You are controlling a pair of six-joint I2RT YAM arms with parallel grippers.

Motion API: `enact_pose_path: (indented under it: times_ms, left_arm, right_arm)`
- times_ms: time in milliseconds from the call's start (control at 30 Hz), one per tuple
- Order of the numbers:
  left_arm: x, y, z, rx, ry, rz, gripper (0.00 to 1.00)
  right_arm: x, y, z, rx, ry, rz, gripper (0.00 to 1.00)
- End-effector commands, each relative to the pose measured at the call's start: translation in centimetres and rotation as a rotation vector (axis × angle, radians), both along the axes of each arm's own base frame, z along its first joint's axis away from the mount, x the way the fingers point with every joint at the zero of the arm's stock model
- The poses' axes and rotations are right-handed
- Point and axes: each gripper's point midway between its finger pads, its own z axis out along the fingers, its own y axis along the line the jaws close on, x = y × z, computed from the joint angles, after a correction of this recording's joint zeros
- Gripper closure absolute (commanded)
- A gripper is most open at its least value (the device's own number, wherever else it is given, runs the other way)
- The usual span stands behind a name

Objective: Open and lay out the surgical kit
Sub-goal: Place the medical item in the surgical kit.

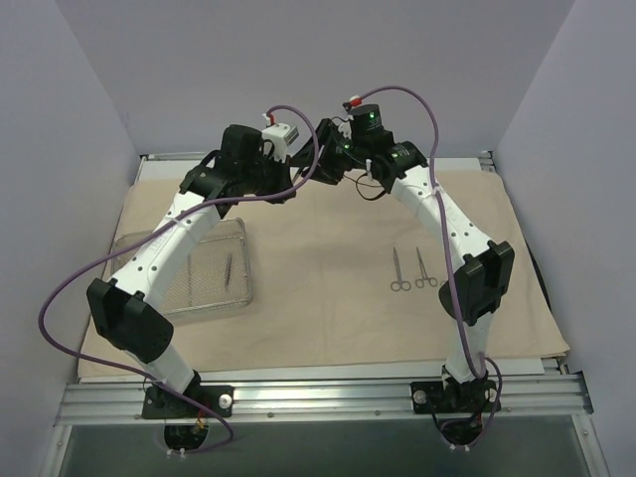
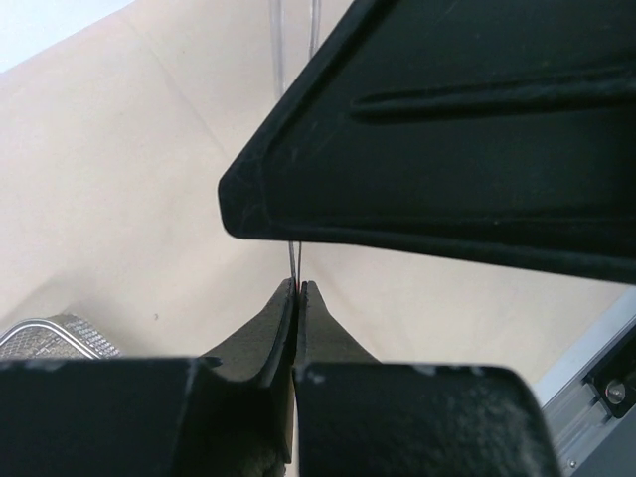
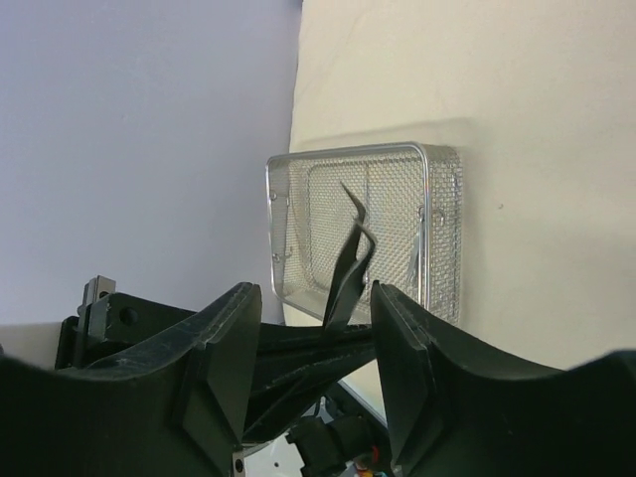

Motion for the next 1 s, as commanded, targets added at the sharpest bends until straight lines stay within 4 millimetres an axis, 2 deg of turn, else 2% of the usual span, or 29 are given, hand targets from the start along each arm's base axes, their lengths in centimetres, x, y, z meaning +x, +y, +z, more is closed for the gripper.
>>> enact_pose_path:
  times_ms: [0, 100, 300, 367, 400, 433, 467, 533, 567, 600, 633, 667, 700, 767, 800, 833, 933, 967]
  left_arm:
    - [0.0, 0.6, 1.6, 0.011, -0.063, -0.002, 0.98]
    - [-0.1, 0.5, 1.6, 0.006, -0.062, -0.001, 0.98]
    - [0.2, 0.4, 1.7, 0.011, -0.061, 0.006, 0.98]
    - [0.1, 0.2, 1.9, 0.004, -0.06, 0.002, 0.98]
    - [0.1, 0.2, 2.0, 0.0, -0.059, -0.001, 0.97]
    - [0.0, 0.1, 2.1, -0.002, -0.056, -0.005, 0.89]
    - [-0.2, 0.2, 2.0, -0.003, -0.046, -0.003, 0.64]
    - [-0.6, 0.5, 2.2, -0.01, -0.045, -0.005, 0.45]
    - [-0.8, 0.8, 1.7, -0.006, -0.032, 0.001, 0.34]
    - [-0.9, 1.4, 1.9, -0.008, -0.035, 0.016, 0.32]
    - [-1.0, 1.8, 1.8, -0.007, -0.03, 0.025, 0.3]
    - [-1.2, 2.3, 1.0, -0.008, -0.005, 0.036, 0.28]
    - [-1.2, 3.3, 1.2, -0.017, -0.004, 0.055, 0.26]
    - [-1.2, 4.0, 0.7, -0.042, 0.023, 0.065, 0.26]
    - [-1.9, 3.6, -0.1, -0.081, 0.071, 0.017, 0.26]
    - [-1.8, 4.0, -0.3, -0.119, 0.096, -0.001, 0.3]
    - [-3.1, 2.2, -0.4, -0.238, 0.153, -0.13, 0.33]
    - [-3.1, 1.5, 0.2, -0.277, 0.14, -0.157, 0.33]
  right_arm:
    - [0.4, -0.7, 0.3, -0.03, -0.015, -0.019, 0.52]
    - [0.3, -0.5, 0.0, -0.023, -0.009, -0.008, 0.59]
    - [0.2, 0.0, -0.4, -0.011, 0.003, 0.016, 0.82]
    - [0.3, 0.2, -0.9, -0.006, 0.002, 0.037, 0.99]
    - [0.1, 0.2, -1.0, -0.005, 0.008, 0.055, 1.0]
    - [0.2, 0.1, -1.1, -0.014, -0.005, 0.067, 1.0]
    - [0.2, -0.1, -2.0, -0.024, 0.005, 0.072, 1.0]
    - [0.5, -1.4, -2.0, -0.009, -0.013, 0.084, 1.0]
    - [0.3, -2.2, -3.8, -0.03, 0.004, 0.1, 1.0]
    - [0.7, -3.8, -3.9, -0.03, -0.005, 0.091, 1.0]
    - [0.4, -4.5, -4.3, -0.028, -0.003, 0.115, 1.0]
    - [-0.2, -5.4, -5.7, -0.053, -0.009, 0.144, 1.0]
    - [0.0, -6.8, -6.4, -0.06, -0.007, 0.144, 1.0]
    - [-0.9, -8.3, -7.1, -0.059, -0.004, 0.181, 1.0]
    - [-1.5, -8.9, -8.2, -0.063, 0.002, 0.204, 1.0]
    - [-1.6, -9.5, -8.3, -0.048, -0.005, 0.212, 1.0]
    - [-3.0, -8.8, -6.2, 0.023, -0.087, 0.323, 1.0]
    - [-3.5, -8.5, -5.3, 0.048, -0.117, 0.354, 1.0]
